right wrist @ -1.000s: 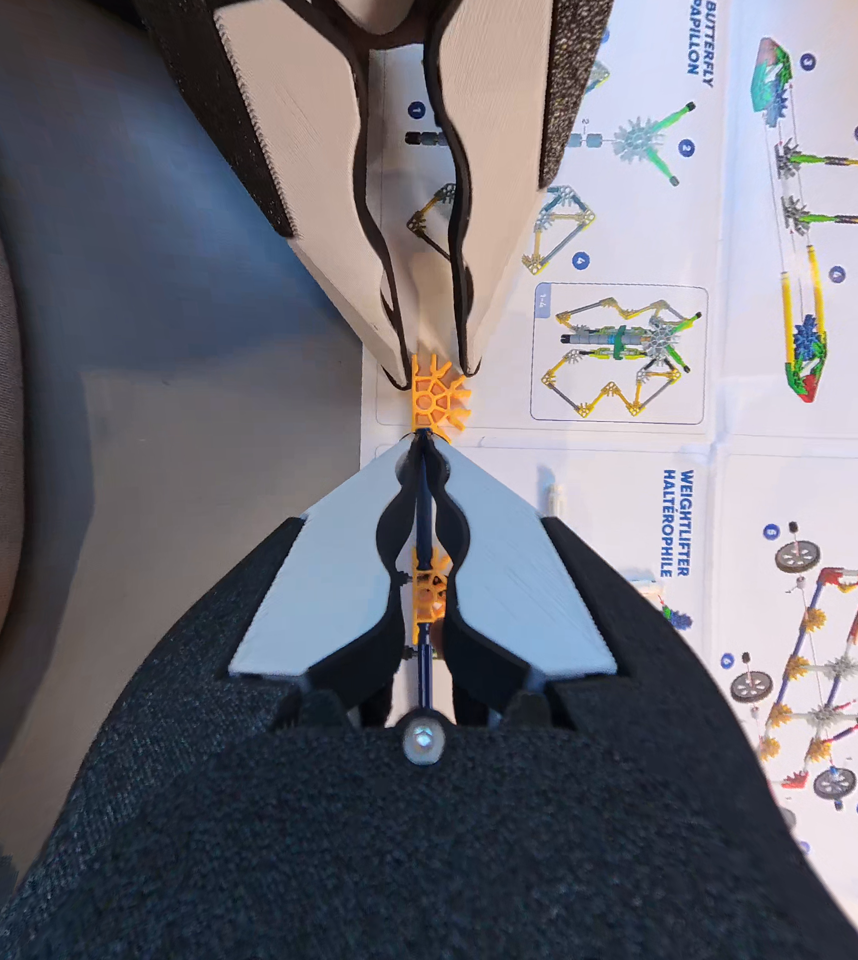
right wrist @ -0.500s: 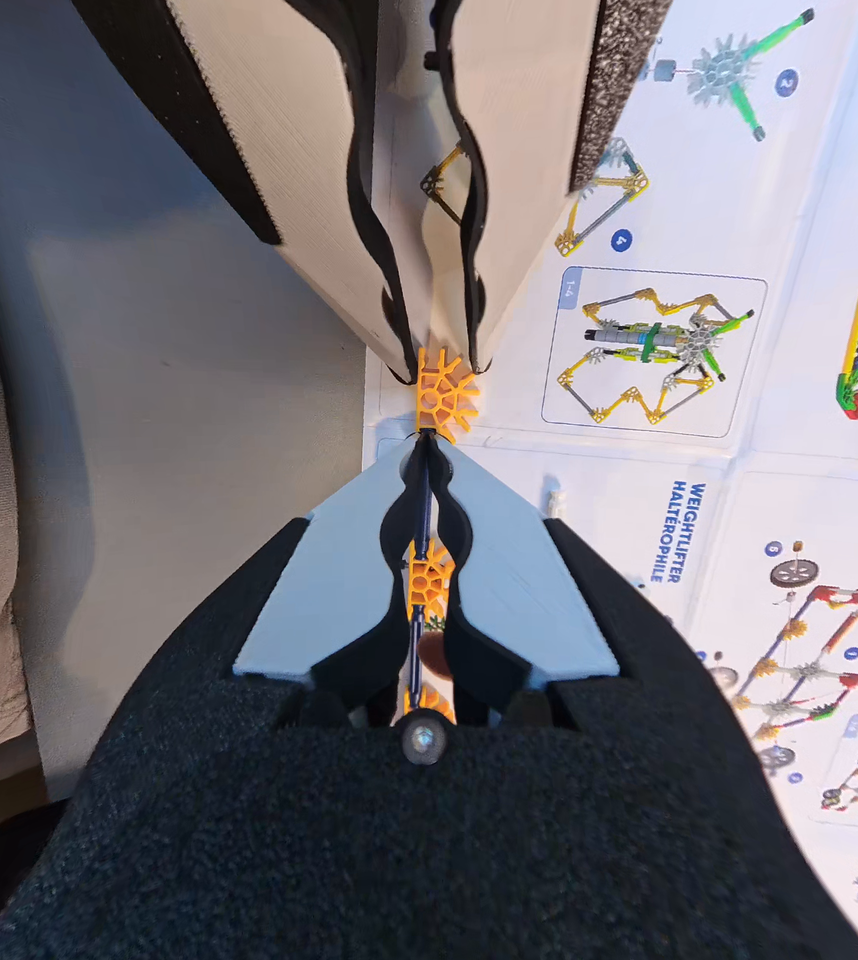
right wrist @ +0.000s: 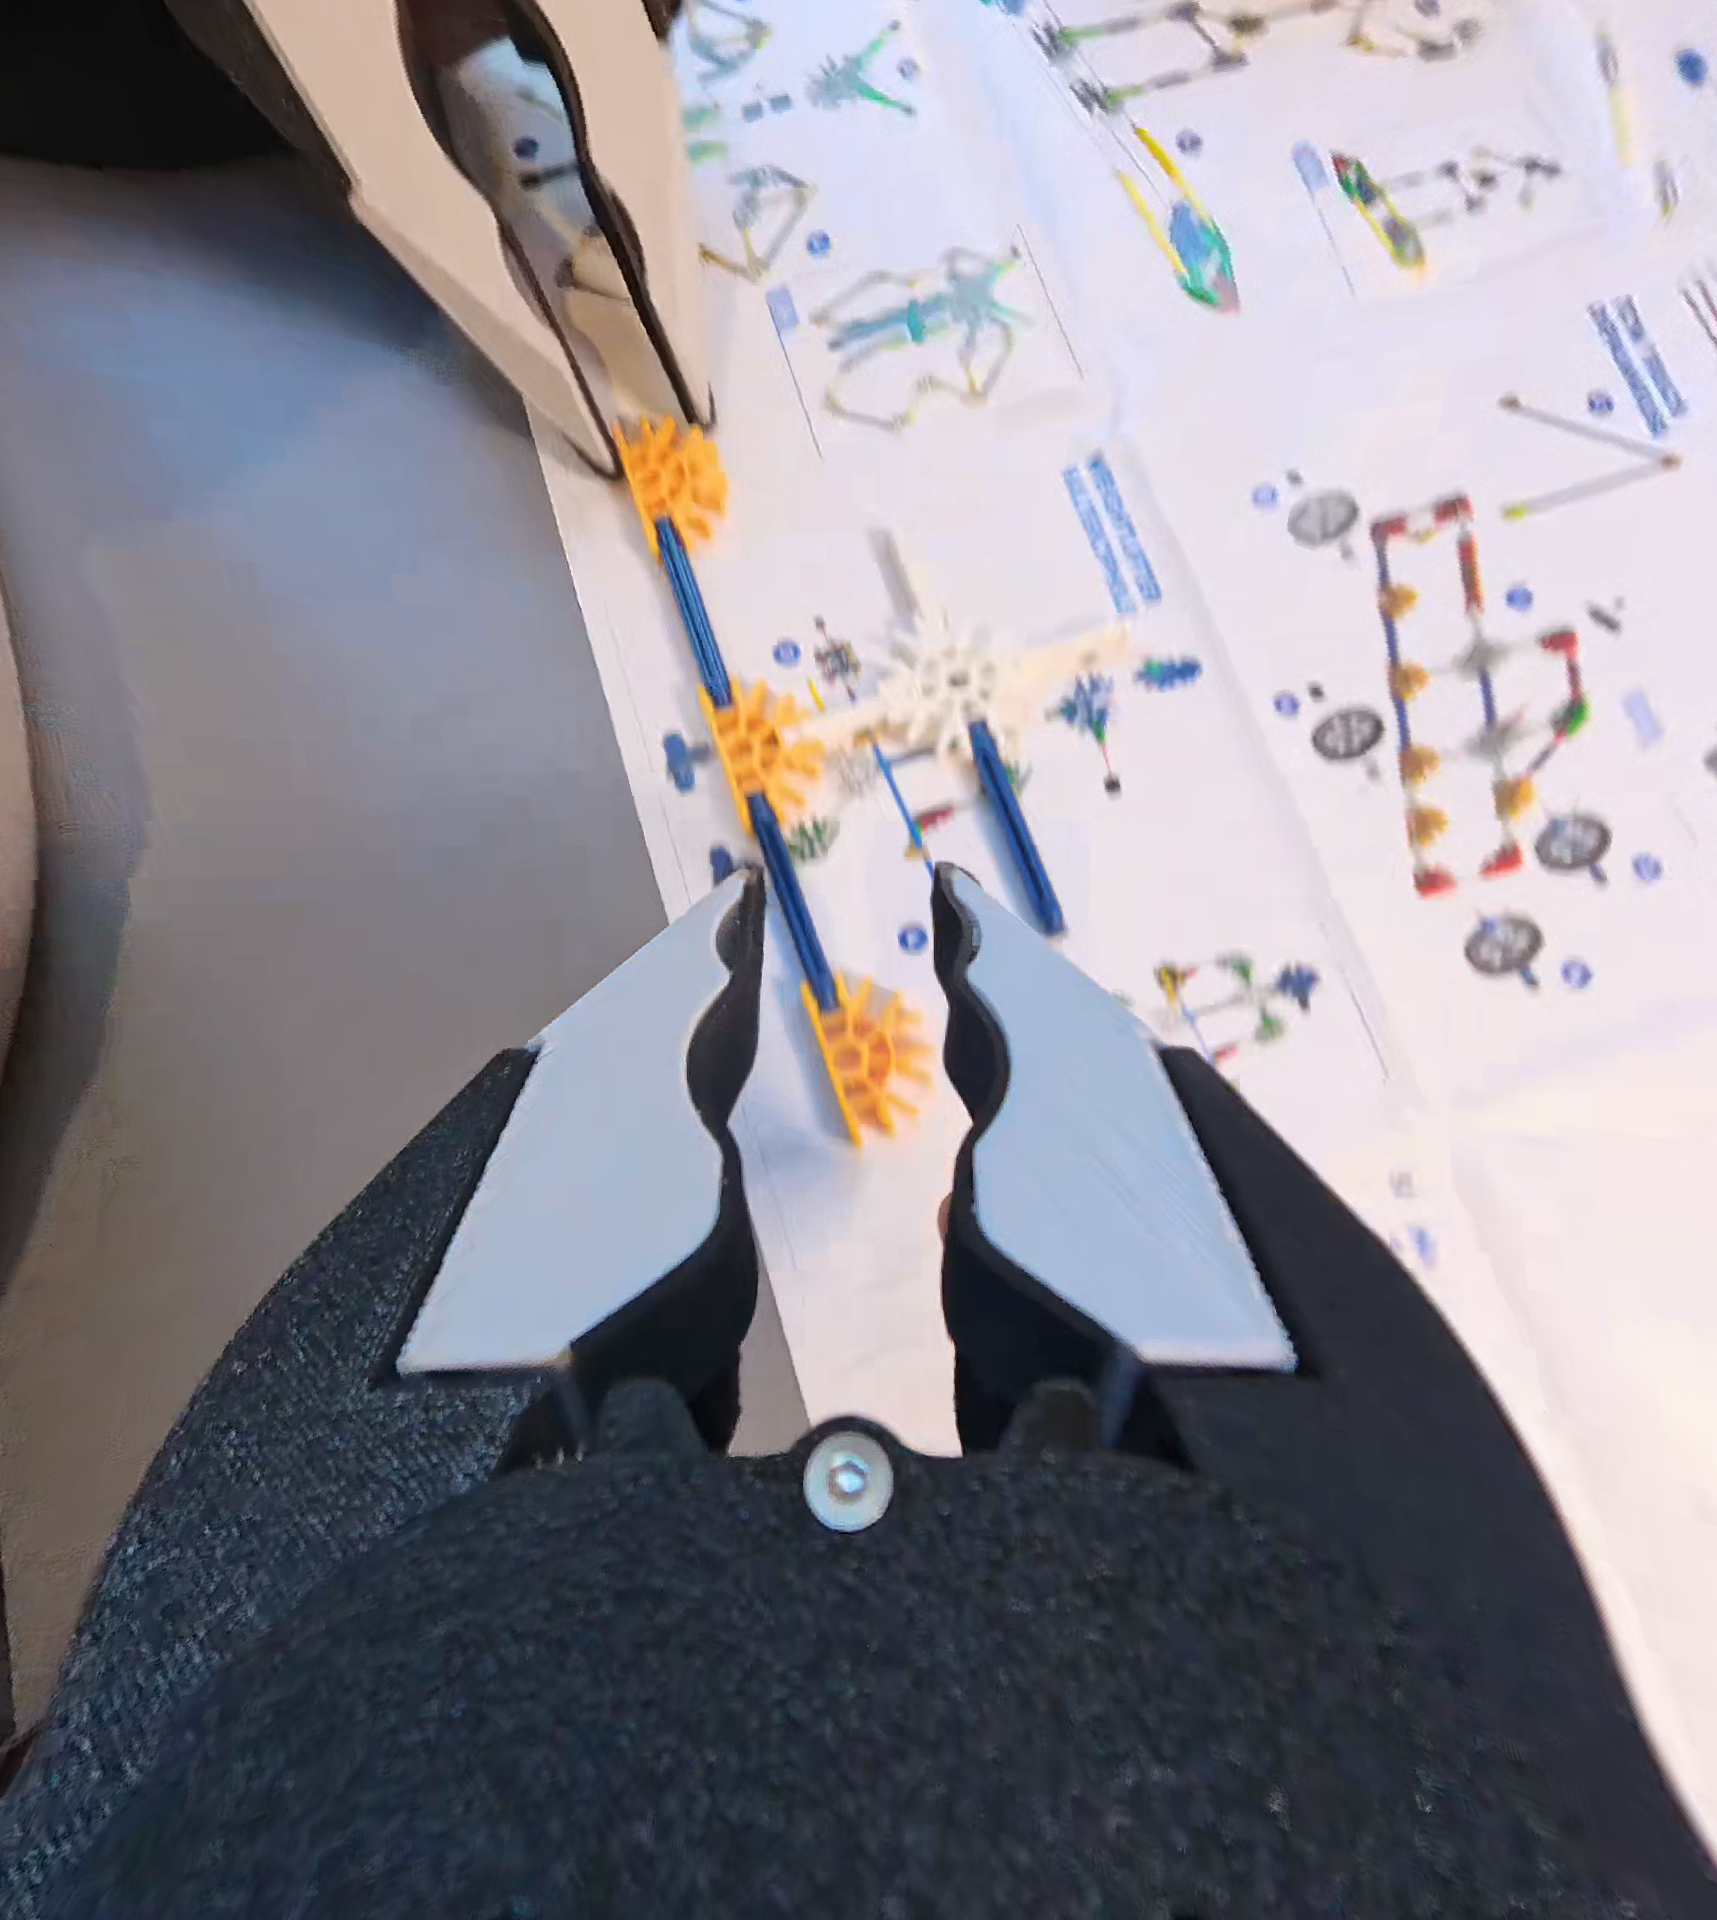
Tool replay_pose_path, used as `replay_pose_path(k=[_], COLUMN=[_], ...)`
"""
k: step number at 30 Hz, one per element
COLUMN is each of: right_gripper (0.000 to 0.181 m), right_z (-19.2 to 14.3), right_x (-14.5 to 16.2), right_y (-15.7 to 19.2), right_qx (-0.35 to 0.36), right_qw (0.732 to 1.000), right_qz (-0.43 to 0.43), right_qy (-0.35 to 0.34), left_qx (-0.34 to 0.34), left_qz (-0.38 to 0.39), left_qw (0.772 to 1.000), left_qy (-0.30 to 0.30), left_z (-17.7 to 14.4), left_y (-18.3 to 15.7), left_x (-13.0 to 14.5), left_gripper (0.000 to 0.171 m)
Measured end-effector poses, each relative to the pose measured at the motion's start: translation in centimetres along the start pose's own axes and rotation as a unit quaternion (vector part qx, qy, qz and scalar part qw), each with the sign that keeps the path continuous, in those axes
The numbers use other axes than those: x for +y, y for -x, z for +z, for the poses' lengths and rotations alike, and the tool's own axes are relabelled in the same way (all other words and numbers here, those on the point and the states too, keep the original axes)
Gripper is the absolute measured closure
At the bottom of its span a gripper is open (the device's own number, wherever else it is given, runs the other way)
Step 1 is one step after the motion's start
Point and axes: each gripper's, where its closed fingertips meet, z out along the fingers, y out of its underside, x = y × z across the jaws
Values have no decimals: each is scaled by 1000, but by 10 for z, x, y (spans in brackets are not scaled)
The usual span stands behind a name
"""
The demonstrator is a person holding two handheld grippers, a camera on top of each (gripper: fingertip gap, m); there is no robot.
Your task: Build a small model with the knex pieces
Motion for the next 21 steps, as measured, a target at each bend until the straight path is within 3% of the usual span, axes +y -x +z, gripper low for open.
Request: replay_pose_path(k=[3, 6, 13, 21], right_gripper=[149, 149, 165, 165], right_z=[-14, -16, -8, -5], right_x=[34, 46, 45, 43], right_y=[-7, -8, -7, -6], right_qx=[23, 26, 20, 22], right_qw=[999, 999, 1000, 999], right_qz=[29, 40, 1, -11], right_qy=[3, -1, 22, 21], left_qx=[1, 2, 8, 19], left_qz=[2, 5, 1, -17], left_qw=[1000, 1000, 1000, 1000], left_qy=[0, 1, -5, -11], left_z=[0, -2, -5, -6], left_y=[0, 1, 5, 6], left_x=[0, 2, 5, 4], left_gripper=[153, 154, 156, 157])
